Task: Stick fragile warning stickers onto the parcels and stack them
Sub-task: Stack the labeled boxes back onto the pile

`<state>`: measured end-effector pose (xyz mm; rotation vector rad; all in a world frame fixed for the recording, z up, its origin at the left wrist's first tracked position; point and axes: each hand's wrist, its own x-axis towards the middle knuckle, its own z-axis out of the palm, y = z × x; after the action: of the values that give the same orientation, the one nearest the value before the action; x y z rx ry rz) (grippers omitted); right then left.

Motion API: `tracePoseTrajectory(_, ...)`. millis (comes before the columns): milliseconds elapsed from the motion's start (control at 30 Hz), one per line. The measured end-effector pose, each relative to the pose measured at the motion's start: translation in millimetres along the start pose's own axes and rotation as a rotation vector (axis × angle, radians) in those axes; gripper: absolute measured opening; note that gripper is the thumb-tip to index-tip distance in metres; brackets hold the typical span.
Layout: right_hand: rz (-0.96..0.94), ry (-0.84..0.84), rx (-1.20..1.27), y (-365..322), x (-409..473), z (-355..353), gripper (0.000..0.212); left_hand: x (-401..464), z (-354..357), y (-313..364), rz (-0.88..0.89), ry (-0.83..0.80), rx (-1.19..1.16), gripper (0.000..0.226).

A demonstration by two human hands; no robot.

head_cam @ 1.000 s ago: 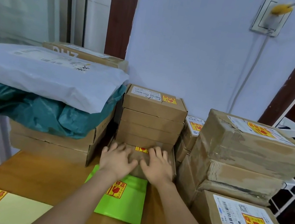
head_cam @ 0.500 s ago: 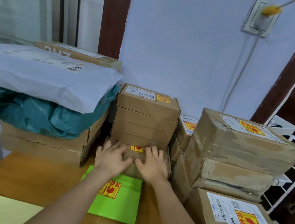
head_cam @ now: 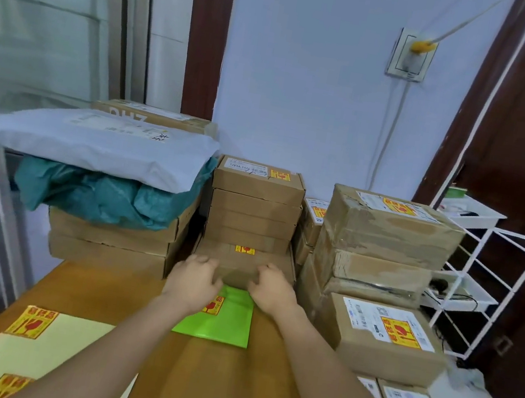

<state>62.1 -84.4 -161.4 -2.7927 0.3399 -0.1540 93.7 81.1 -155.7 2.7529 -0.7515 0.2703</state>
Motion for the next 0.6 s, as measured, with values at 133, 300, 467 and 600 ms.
tracePoseTrajectory(133,-0.055,0.079,0.087,-5.7,-43.1,-11.3,0.018,-27.8,-10.7,19.5,0.055,0.072,-0.033,0.031)
tracePoseTrajectory(300,-0.126,0.242,0.188,0.1,-101.6,-42.3,0.021,-53.2,-6.0,51.4,0.038,0.1,-0.256,0.031)
tracePoseTrajectory(467,-0.107,0.366,0.212,36.6,-143.6,-80.9,0.014,-70.9,9.3,91.2,-0.003,0.014,-0.409,0.026)
tracePoseTrajectory(600,0.024,0.466,0.196,84.7,-166.9,-91.1,0.018,-88.5,19.9,122.8,-0.038,-0.042,-0.579,0.026)
